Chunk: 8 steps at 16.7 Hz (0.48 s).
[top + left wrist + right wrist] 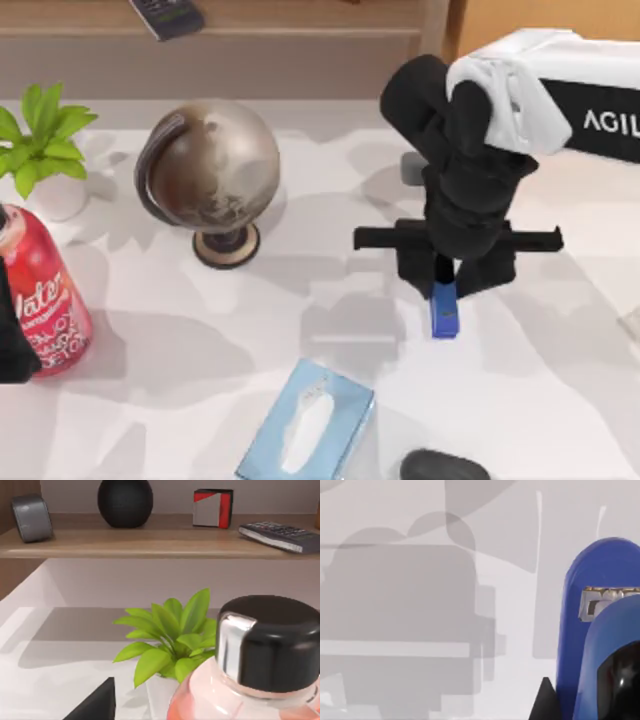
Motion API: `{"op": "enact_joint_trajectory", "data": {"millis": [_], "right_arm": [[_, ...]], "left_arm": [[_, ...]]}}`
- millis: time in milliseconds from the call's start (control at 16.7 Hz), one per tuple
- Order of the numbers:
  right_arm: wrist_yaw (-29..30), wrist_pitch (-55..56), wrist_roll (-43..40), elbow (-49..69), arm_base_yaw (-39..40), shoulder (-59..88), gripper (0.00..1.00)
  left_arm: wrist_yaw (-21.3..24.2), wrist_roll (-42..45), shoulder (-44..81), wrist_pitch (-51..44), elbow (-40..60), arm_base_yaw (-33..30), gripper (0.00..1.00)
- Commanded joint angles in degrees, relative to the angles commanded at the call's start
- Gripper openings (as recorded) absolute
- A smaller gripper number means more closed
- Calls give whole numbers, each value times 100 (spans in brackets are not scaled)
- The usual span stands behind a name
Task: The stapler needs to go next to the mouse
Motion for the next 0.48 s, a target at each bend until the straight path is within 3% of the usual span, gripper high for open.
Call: {"op": "enact_joint_trajectory", "data": {"millis": [480], "right_arm": [[6,12,58,14,7,-18,0]], "left_arm": [[0,0,0,0,0,0,100]]}}
